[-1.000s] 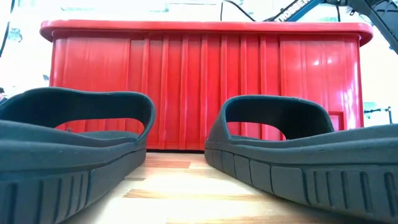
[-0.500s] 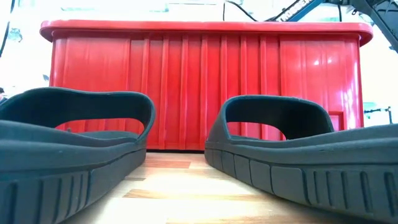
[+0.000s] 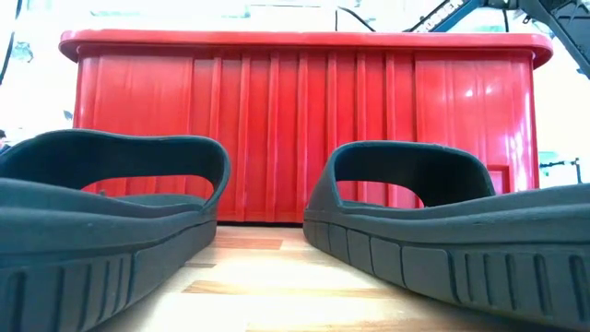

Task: Pick and place slides into bin
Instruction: Put the black slides into the red bin

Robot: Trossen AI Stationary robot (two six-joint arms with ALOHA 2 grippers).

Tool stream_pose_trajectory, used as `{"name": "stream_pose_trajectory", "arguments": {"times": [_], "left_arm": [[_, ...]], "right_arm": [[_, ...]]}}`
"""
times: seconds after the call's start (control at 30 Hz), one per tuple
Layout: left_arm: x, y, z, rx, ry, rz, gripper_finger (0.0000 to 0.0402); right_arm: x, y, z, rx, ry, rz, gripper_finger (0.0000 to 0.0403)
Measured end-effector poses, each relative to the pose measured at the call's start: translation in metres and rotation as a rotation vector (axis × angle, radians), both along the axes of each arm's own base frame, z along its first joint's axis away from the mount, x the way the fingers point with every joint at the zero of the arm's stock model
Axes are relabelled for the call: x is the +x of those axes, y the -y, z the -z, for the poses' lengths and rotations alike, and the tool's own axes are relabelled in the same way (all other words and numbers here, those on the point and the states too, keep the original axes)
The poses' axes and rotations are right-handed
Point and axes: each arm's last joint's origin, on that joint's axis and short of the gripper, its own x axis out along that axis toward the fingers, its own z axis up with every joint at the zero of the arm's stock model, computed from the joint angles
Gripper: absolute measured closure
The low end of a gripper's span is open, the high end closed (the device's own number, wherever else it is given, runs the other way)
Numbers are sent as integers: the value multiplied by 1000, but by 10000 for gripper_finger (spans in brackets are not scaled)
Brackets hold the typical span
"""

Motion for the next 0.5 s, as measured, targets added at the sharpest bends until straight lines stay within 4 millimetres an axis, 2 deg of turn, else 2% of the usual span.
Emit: {"name": "stream_pose_trajectory", "arguments": {"times": [0.5], "left_arm": [[0,0,0,0,1,0,225]], "right_arm": [[-2,2,0,60,38,-3,162]]}}
